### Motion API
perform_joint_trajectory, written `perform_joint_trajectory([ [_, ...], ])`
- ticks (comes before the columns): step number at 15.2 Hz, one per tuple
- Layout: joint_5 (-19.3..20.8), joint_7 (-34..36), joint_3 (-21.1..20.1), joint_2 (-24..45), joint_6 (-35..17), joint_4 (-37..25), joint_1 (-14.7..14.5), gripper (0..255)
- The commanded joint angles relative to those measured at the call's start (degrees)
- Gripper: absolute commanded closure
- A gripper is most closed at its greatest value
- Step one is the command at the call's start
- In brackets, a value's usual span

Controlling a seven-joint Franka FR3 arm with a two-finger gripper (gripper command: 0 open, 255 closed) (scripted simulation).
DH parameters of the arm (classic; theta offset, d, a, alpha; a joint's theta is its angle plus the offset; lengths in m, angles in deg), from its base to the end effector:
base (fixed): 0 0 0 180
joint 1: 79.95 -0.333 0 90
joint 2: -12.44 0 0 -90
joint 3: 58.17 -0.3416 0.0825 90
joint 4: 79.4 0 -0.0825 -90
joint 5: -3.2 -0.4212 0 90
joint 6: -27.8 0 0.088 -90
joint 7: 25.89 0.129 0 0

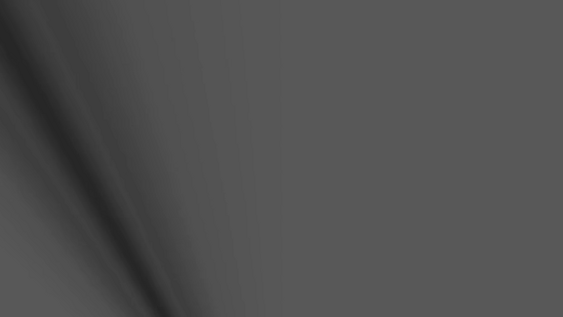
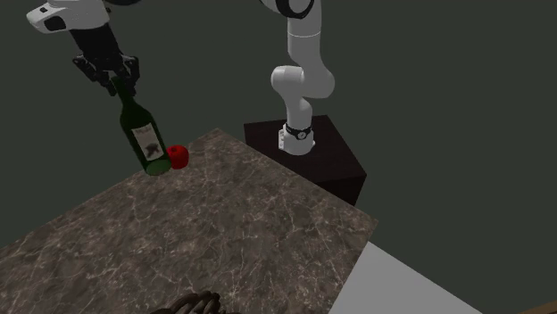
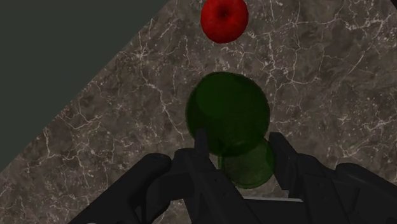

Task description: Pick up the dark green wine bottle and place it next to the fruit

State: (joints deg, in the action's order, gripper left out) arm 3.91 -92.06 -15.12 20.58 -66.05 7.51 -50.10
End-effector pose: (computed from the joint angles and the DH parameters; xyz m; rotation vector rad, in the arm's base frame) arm 0.2120 -0.5964 0.5969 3.0790 -0.1708 -0.1485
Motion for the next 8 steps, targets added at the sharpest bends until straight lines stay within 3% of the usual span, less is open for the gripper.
perform_joint_trajectory([
  [1, 0.33, 0.38, -0.09, -0.47, -1.65, 1.98, -0.29, 255],
  [8, 0.9, 1.17, -0.26, -1.23, -7.2, 8.13, -0.76, 255],
])
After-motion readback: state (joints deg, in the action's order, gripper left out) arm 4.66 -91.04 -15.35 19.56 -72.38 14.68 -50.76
